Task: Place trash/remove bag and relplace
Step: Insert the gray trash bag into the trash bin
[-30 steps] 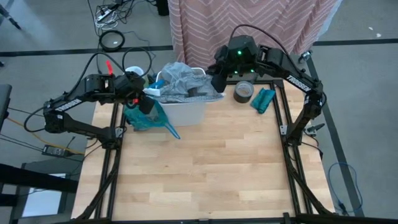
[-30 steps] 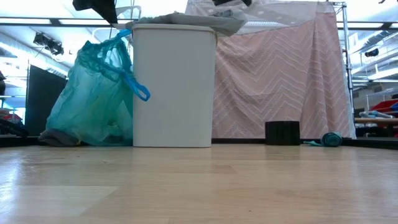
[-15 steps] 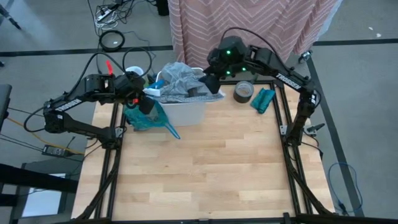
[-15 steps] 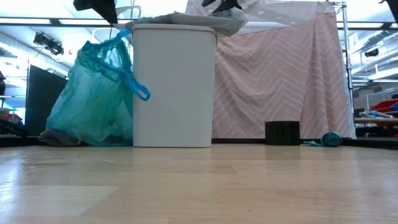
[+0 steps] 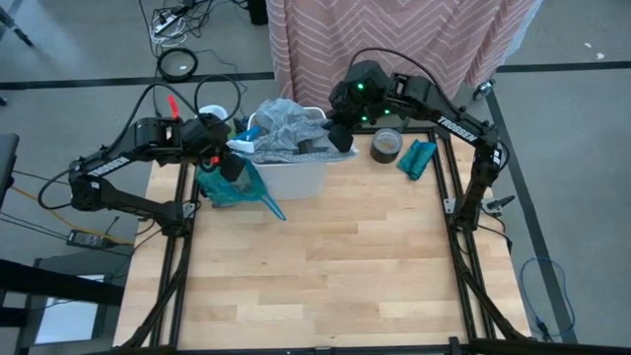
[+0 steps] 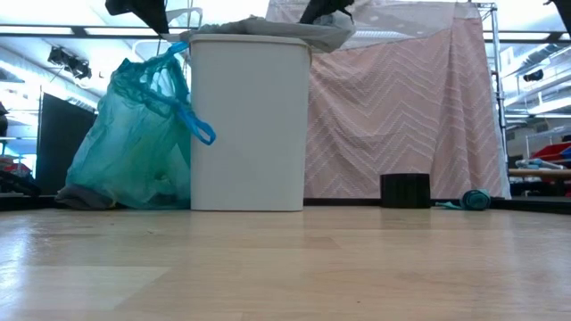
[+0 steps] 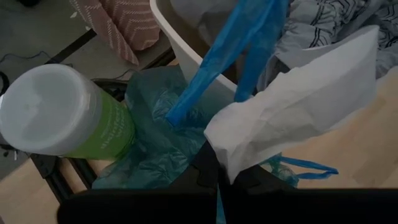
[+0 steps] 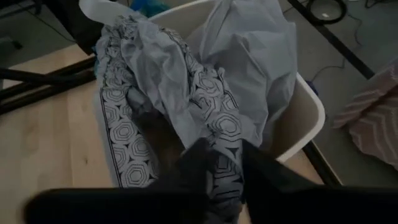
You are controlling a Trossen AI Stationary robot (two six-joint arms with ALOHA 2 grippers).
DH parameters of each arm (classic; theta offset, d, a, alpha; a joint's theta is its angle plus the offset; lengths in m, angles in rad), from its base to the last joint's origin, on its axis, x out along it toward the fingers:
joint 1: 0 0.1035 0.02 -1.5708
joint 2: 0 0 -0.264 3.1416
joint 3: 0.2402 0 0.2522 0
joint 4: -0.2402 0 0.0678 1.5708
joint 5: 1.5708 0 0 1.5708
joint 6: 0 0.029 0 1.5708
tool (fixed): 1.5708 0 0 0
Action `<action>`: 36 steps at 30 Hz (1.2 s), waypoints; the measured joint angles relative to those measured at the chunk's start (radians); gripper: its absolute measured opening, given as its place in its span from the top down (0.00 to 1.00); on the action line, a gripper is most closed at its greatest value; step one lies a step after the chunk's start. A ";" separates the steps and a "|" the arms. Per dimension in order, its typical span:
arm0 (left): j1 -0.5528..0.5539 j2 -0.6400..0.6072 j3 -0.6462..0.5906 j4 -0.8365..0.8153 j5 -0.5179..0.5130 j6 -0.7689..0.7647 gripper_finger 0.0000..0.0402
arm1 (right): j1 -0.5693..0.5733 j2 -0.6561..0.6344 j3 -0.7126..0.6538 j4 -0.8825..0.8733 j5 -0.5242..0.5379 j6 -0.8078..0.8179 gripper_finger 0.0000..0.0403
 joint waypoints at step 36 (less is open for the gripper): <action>-0.001 -0.004 0.000 0.051 0.145 0.109 0.97 | 0.000 -0.082 -0.009 -0.012 0.270 0.075 1.00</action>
